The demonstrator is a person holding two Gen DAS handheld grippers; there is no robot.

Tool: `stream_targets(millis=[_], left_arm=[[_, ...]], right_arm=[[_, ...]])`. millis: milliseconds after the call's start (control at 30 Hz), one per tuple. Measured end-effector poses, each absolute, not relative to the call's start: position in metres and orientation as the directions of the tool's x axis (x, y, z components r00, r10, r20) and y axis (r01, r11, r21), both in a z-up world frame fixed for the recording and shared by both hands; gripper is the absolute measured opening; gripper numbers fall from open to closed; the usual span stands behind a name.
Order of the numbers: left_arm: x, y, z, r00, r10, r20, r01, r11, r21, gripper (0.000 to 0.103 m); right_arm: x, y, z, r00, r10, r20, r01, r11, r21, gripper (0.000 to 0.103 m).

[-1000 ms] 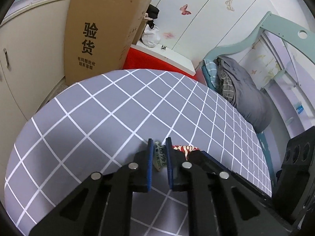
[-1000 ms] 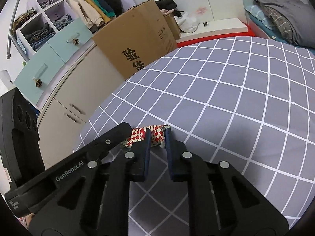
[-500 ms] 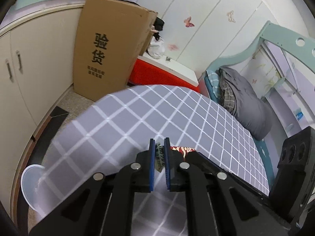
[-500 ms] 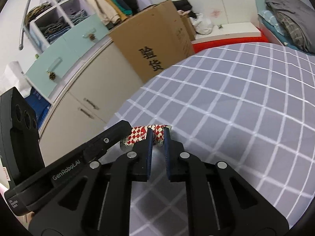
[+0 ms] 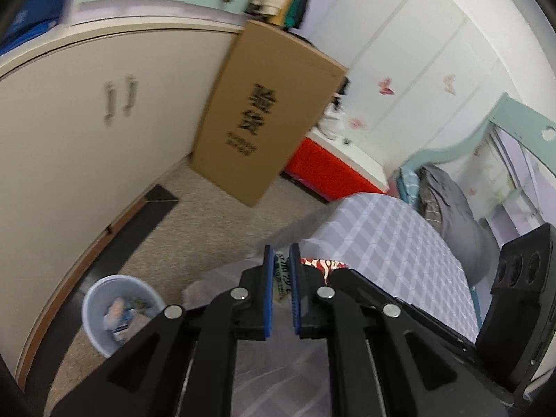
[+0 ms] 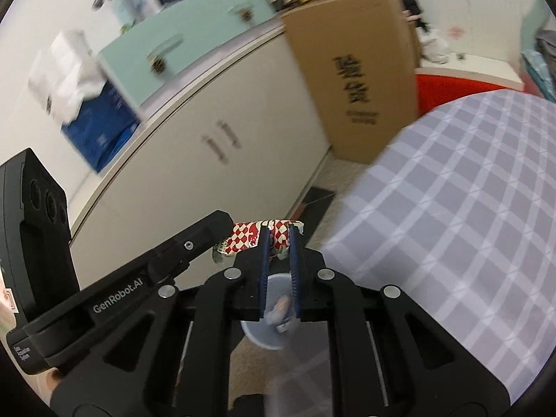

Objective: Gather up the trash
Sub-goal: 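Carry both items over the wastebasket and open both tools to drop them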

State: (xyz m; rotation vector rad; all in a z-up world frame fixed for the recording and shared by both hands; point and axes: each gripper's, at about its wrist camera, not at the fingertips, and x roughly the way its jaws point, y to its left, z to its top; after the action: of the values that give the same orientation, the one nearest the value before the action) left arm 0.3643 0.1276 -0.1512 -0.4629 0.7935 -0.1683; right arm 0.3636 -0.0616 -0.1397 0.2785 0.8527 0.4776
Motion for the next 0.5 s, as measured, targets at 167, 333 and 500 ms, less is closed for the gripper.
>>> stream_targets(millis=[167,333,500], left_arm=[[0.343,0.191,-0.169,0.695,-0.271,-0.665,-0.107,0.877,-0.469,0.008],[0.326,0.243,-0.199,0.68,-0.244,-0.691,-0.181,0.858,-0.48,0.008],[0.322,0.269,-0.231,0.652,-0.236,-0.72,-0.232,0.843,-0.485,0.008]], right_arm=[[0.355,0.003,-0.157,0.498,0.544,-0.676,-0.352,0.839,0.416,0.012],[0.351,0.057,-0.18,0.437,0.553,-0.709,-0.392,0.827,0.404,0.012],[0.348,0.088,-0.213,0.389,0.541,-0.745,-0.402,0.828,0.391,0.012]])
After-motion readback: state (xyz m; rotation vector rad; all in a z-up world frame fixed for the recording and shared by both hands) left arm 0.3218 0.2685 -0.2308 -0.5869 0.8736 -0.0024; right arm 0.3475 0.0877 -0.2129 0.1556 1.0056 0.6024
